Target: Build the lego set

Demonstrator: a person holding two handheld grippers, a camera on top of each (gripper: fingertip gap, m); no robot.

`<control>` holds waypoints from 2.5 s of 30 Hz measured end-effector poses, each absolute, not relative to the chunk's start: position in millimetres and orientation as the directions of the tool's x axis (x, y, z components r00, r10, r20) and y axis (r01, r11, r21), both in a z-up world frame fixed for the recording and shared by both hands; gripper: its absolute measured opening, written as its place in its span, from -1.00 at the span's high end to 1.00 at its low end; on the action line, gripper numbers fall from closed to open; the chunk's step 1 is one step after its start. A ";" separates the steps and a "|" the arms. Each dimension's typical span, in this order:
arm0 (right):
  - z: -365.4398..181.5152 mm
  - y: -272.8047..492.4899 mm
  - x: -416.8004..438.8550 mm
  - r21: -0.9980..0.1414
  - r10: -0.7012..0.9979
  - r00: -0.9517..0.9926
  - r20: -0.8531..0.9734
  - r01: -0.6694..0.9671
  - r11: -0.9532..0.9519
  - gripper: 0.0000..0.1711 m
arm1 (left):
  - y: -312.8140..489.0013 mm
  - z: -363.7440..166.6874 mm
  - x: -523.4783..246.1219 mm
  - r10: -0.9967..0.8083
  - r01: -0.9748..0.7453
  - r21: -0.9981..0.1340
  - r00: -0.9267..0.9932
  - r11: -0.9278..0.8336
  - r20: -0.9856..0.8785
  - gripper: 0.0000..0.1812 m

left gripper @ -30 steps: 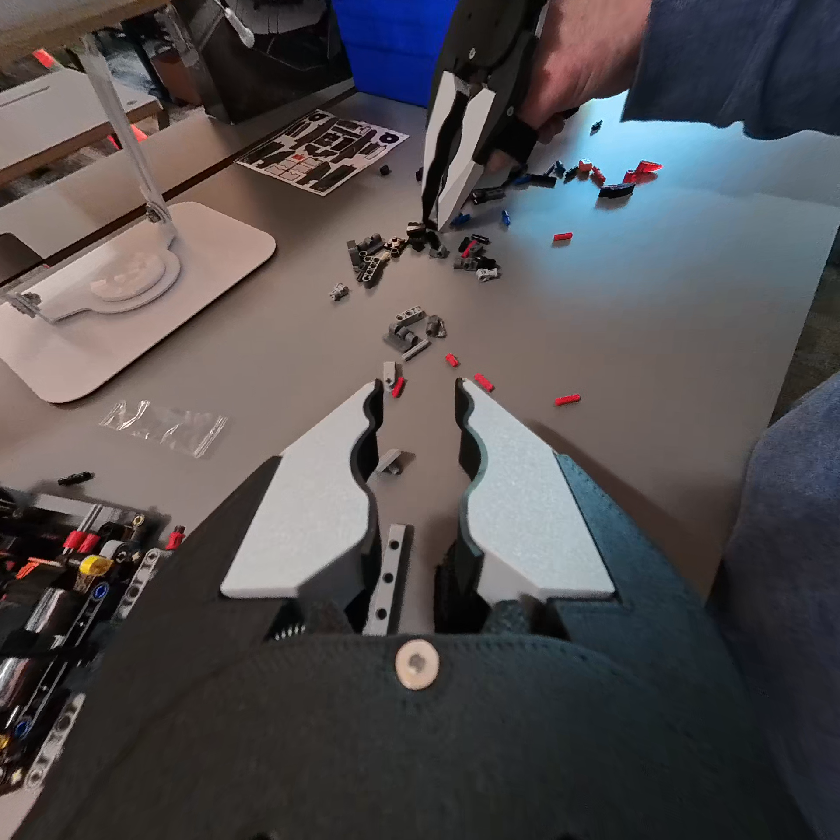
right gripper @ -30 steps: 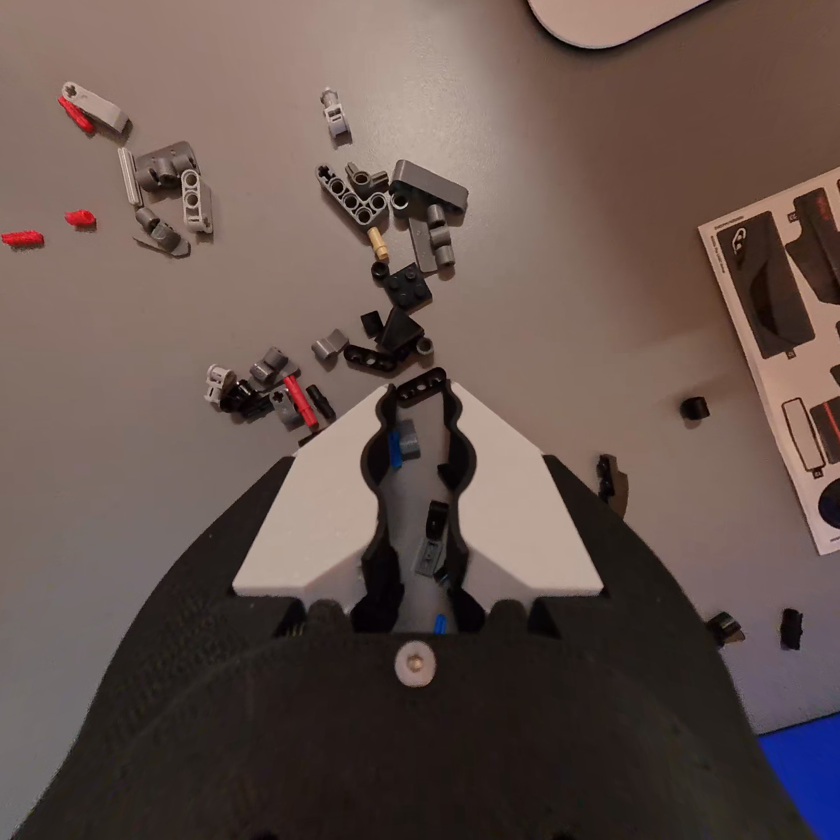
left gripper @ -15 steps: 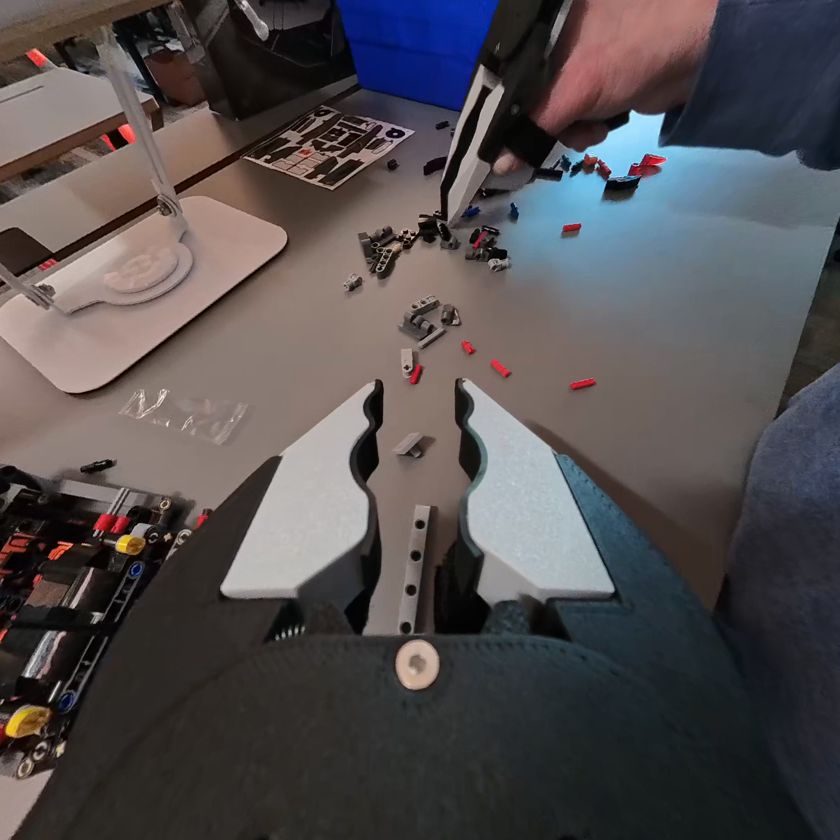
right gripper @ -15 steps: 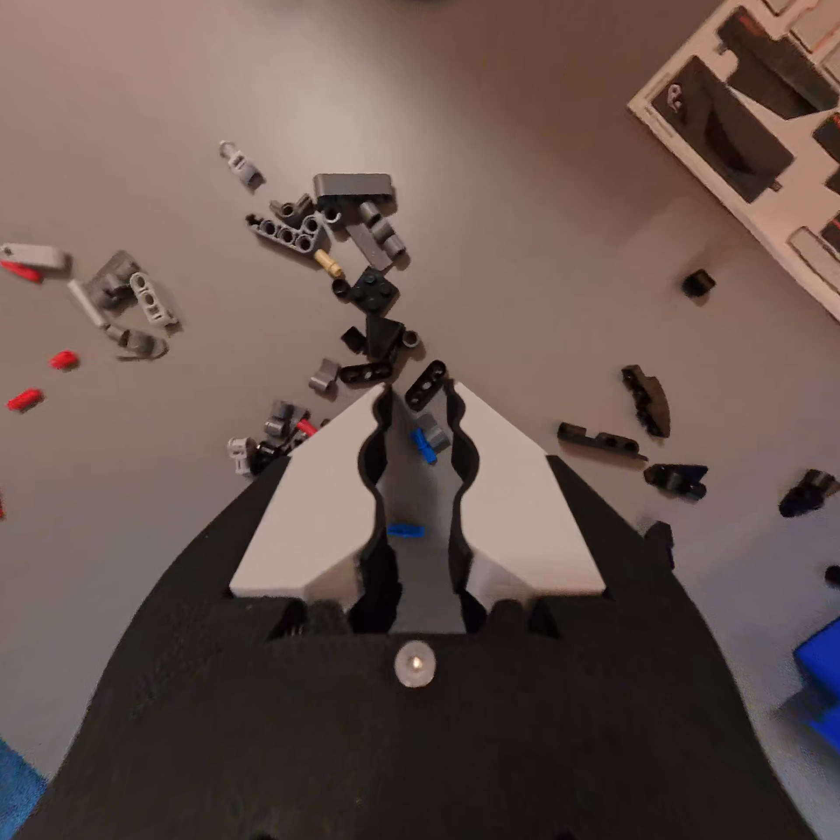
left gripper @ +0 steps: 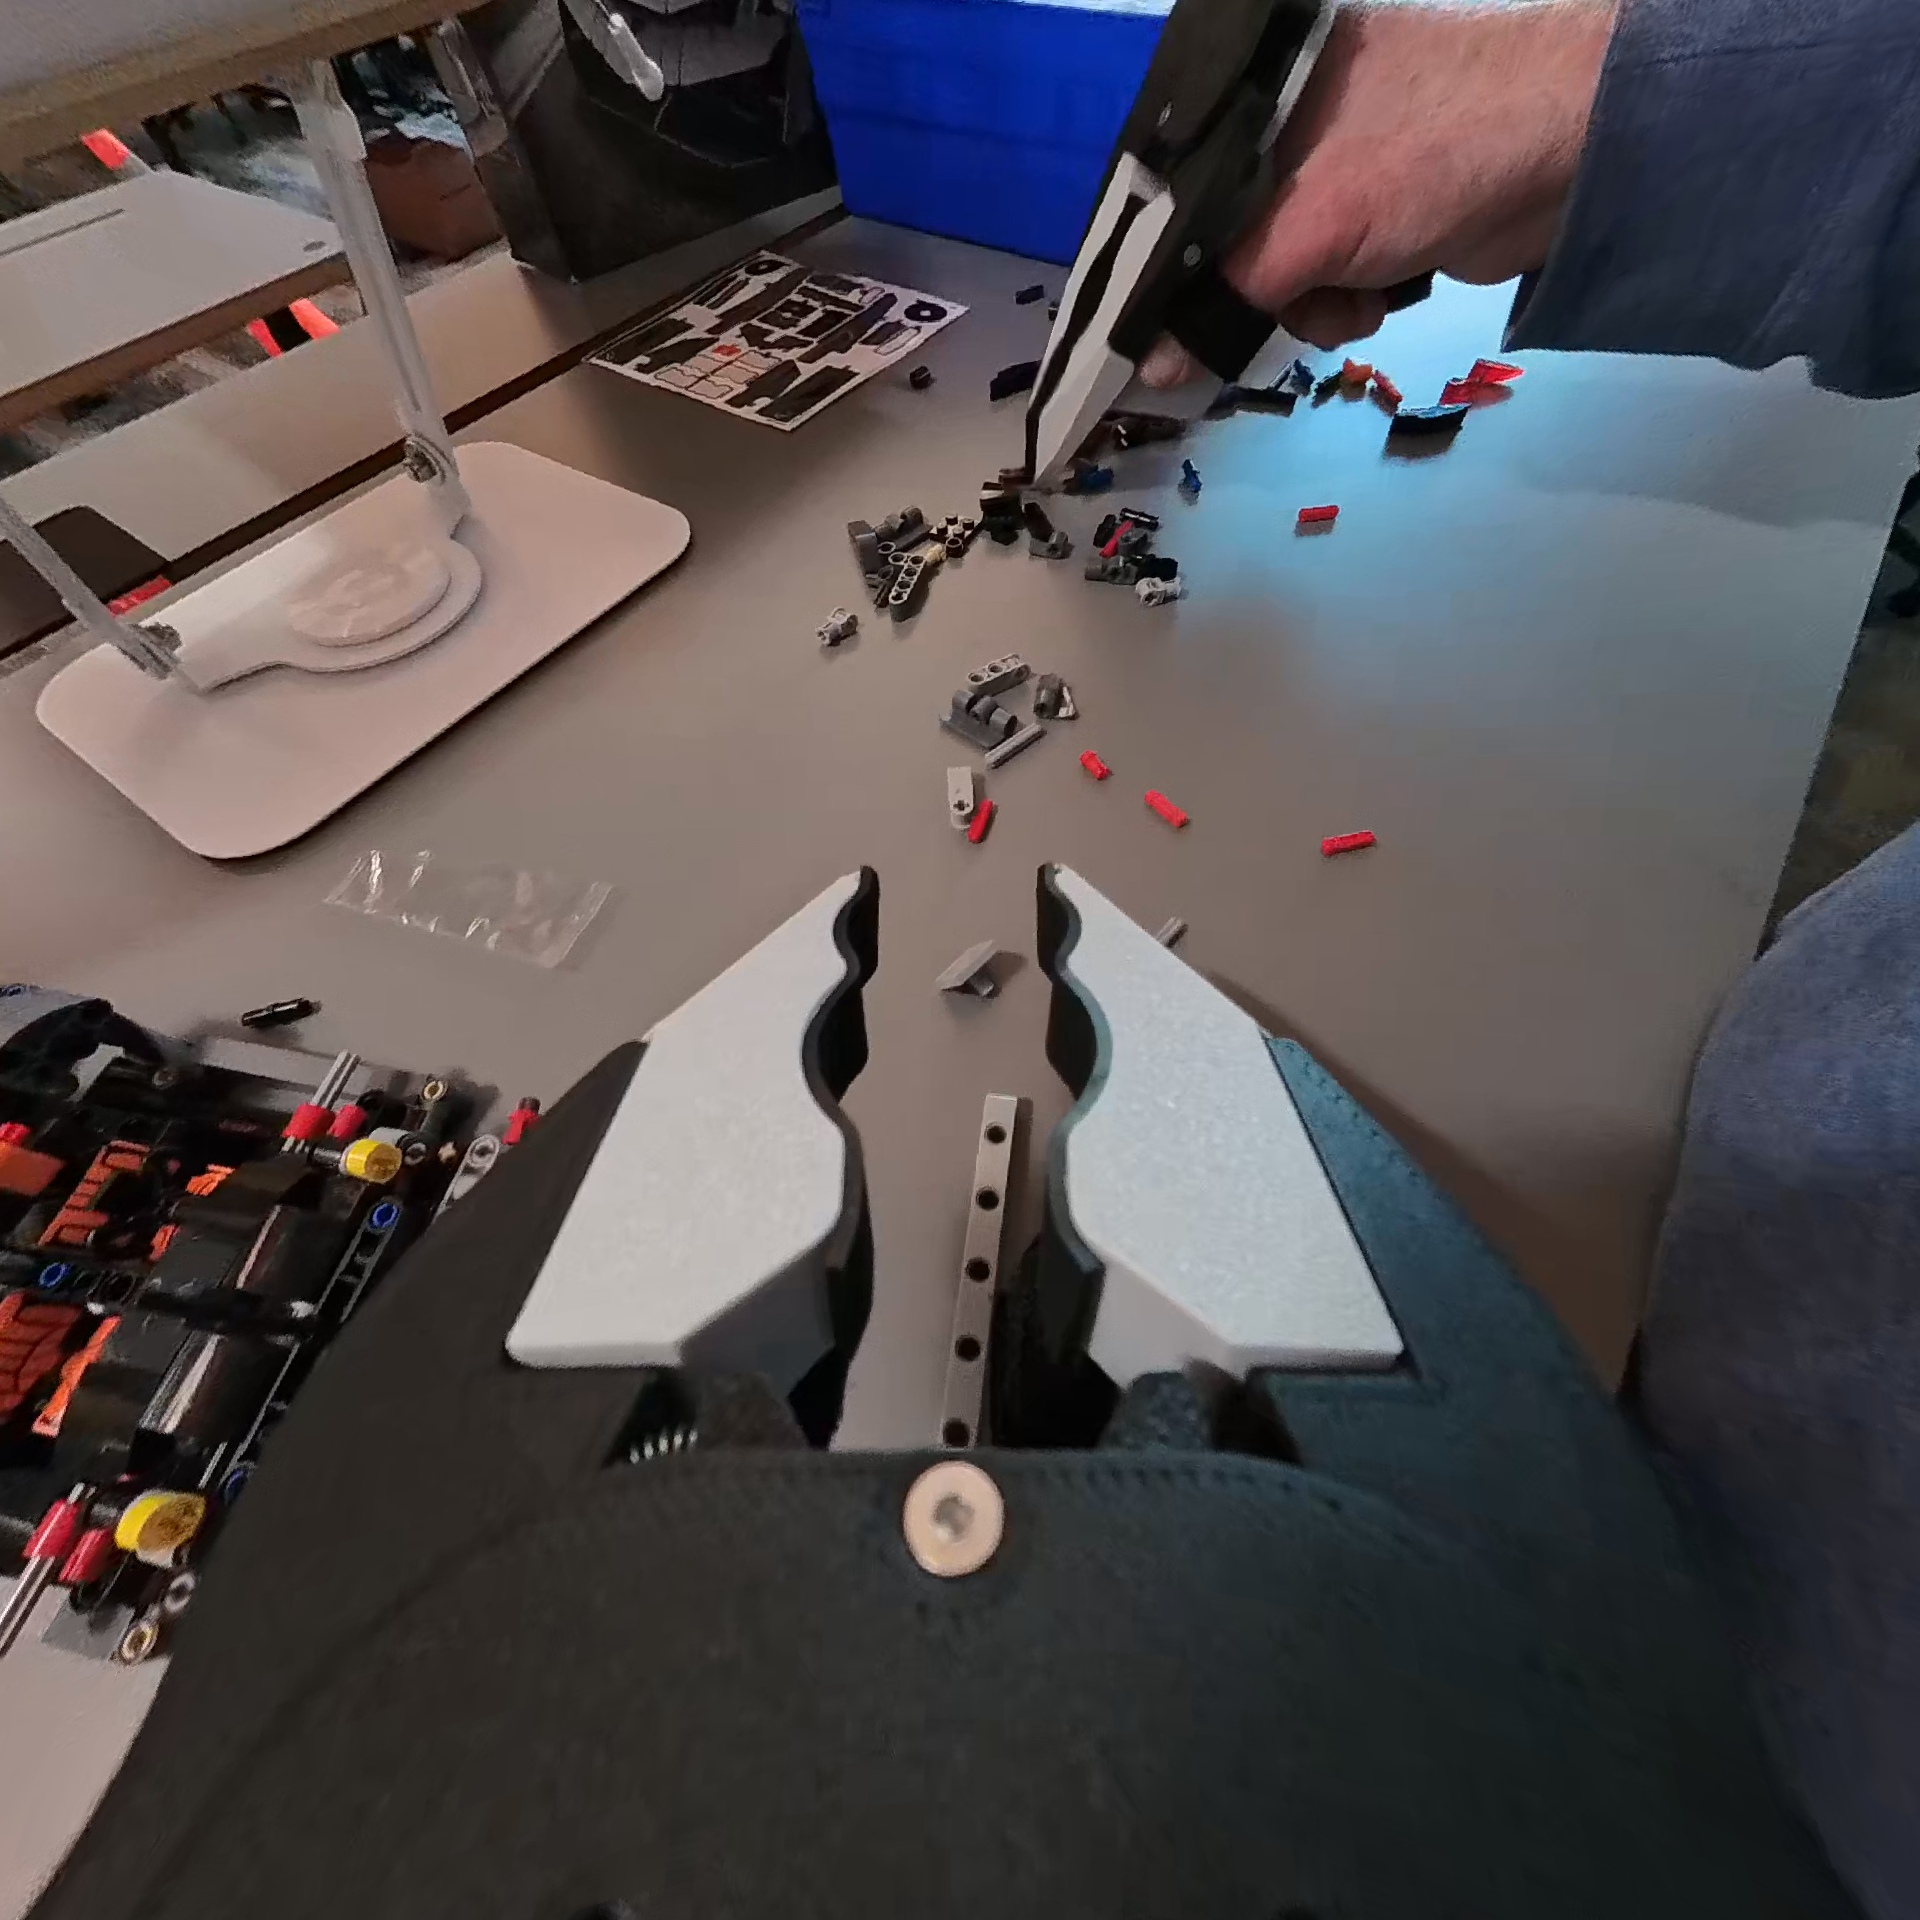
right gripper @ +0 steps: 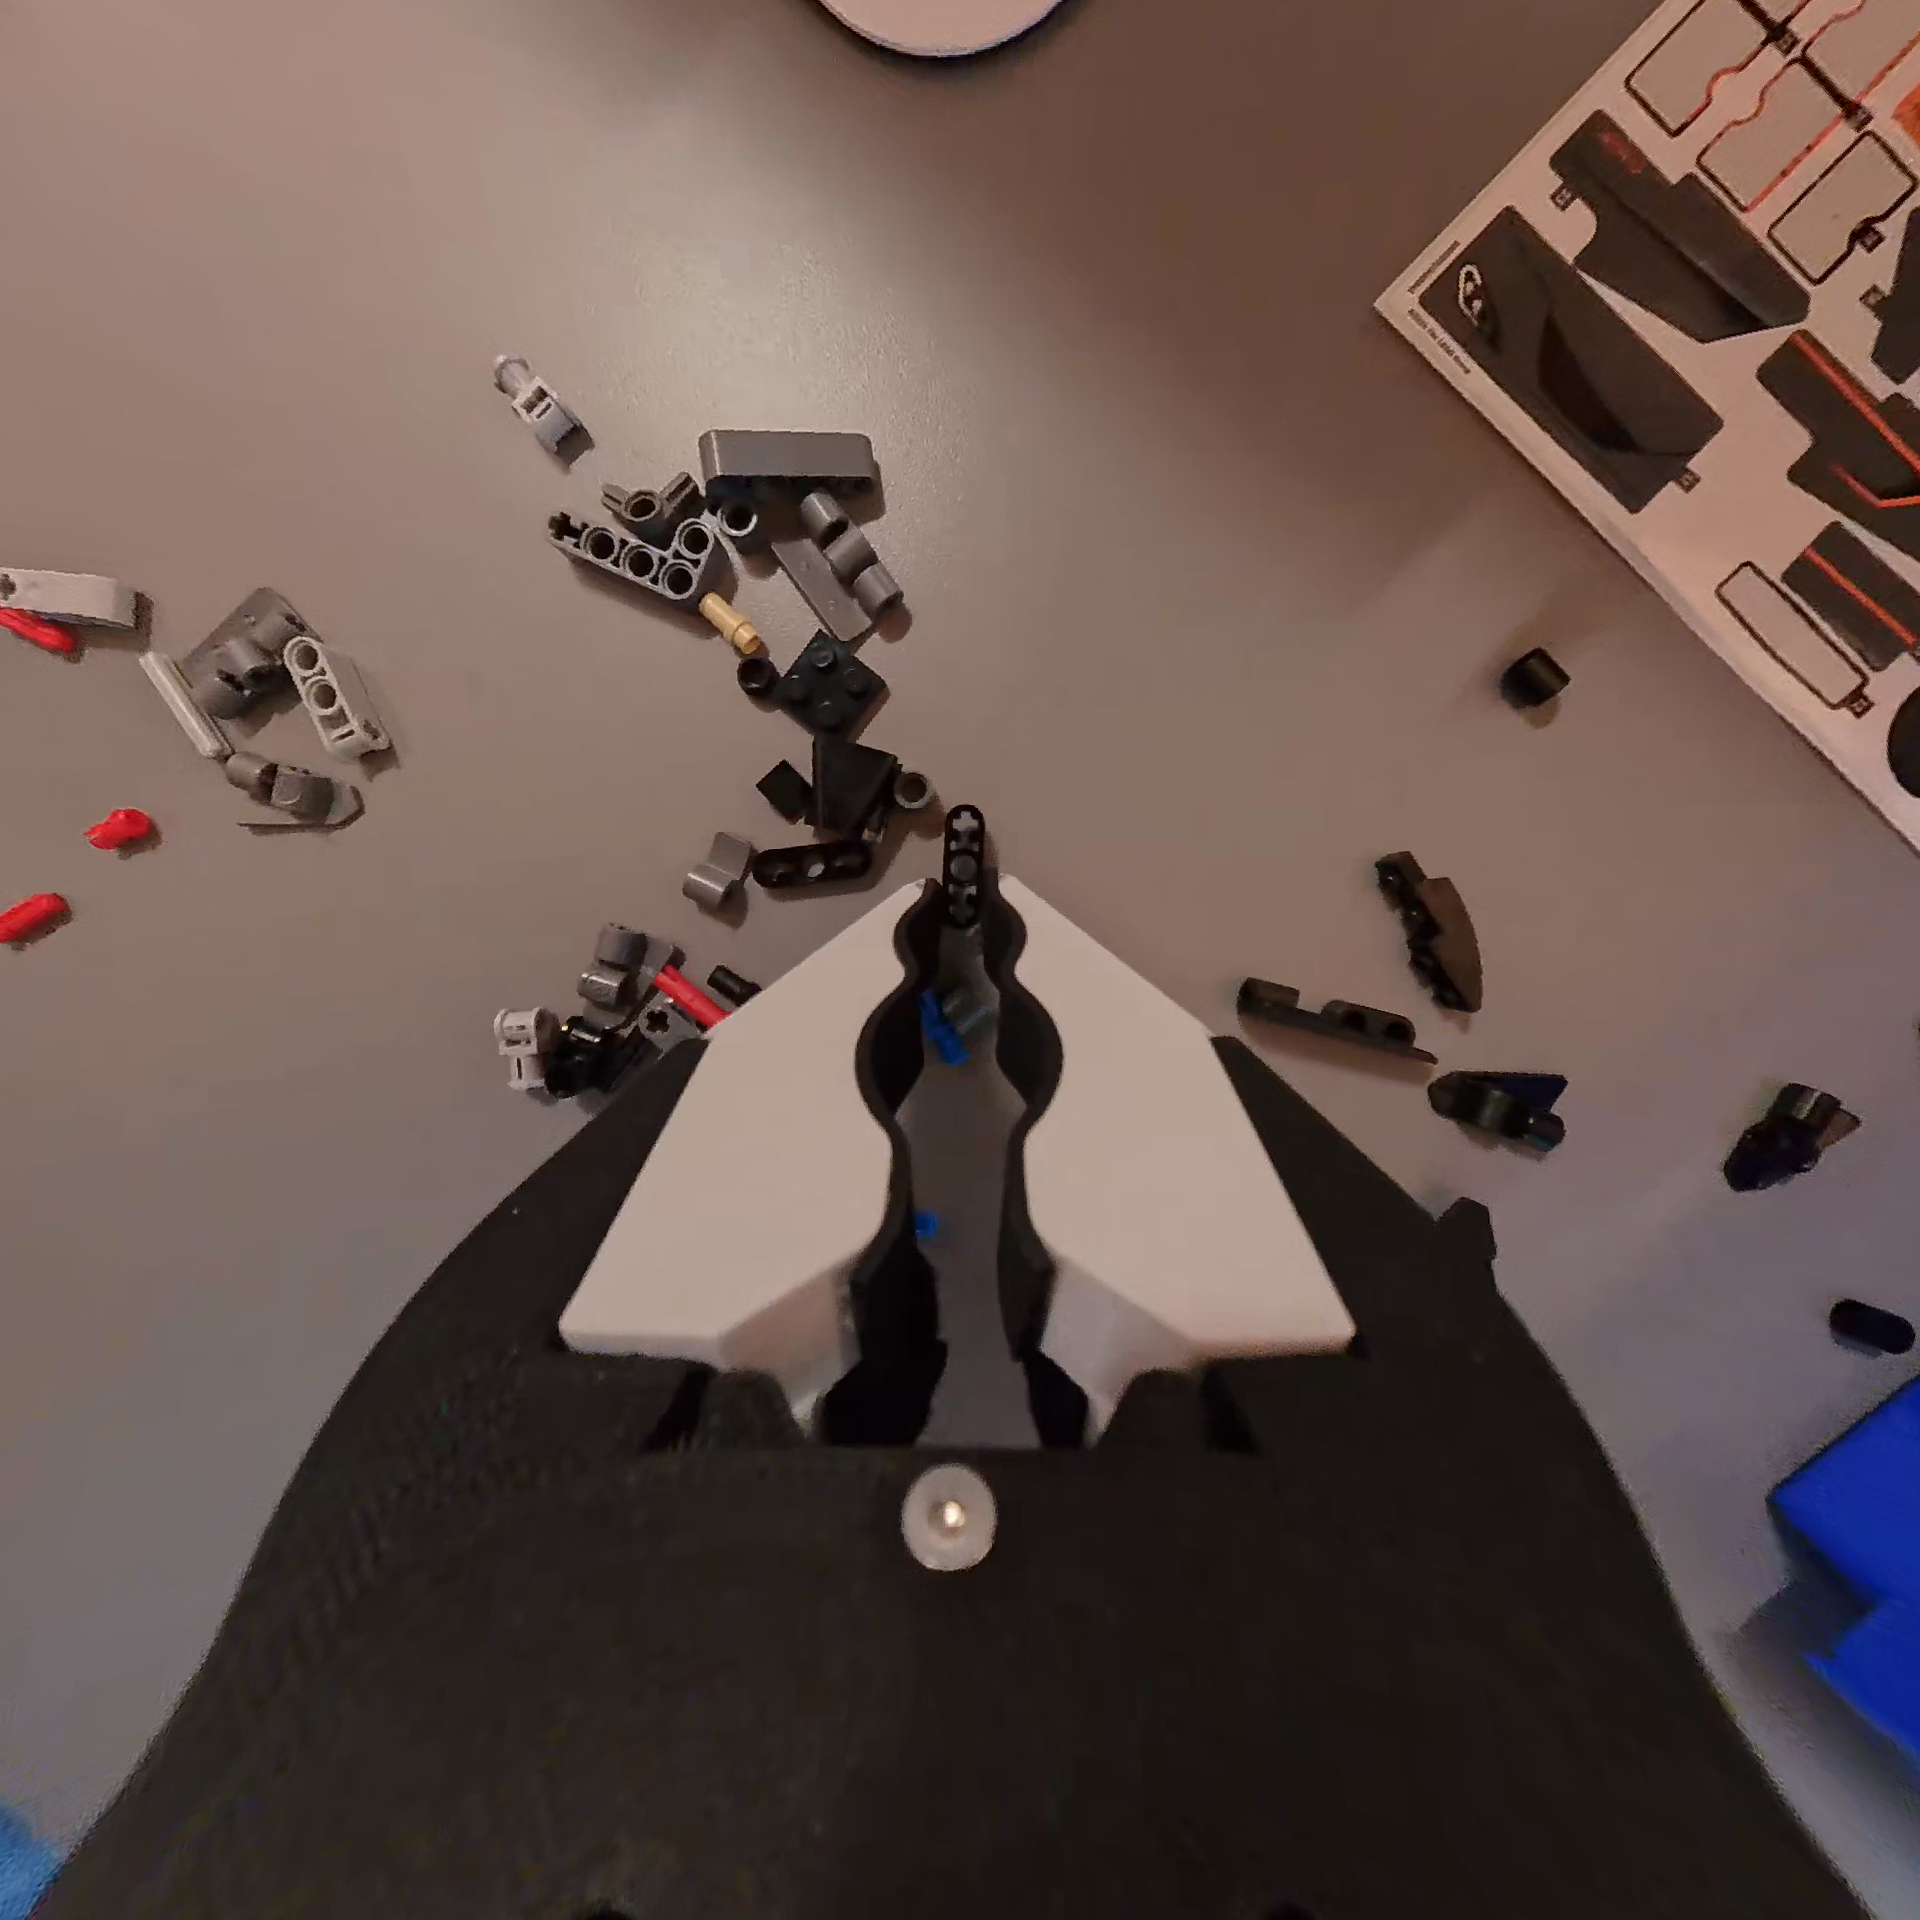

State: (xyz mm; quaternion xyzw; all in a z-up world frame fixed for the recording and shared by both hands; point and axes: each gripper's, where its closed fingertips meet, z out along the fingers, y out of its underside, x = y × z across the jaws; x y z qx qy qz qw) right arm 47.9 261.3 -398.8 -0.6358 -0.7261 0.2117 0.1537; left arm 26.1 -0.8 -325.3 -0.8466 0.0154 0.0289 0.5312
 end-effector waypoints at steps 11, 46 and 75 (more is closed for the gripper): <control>-359.6 197.4 84.3 -0.567 0.886 -0.463 -0.003 0.731 0.380 0.95 | 4.3 -321.9 42.0 -0.049 -0.082 -0.898 0.997 -0.432 -0.067 0.68; -375.9 142.1 153.5 -0.633 0.754 -0.656 -0.020 0.592 0.499 0.92 | 75.9 -394.7 81.5 0.020 -0.031 -0.671 0.997 -0.741 -0.068 0.83; -314.7 114.6 114.5 -0.734 0.602 -0.563 -0.567 0.677 -0.059 0.89 | 121.4 -308.9 113.9 -0.098 -0.448 -0.811 0.890 -0.377 -0.446 0.98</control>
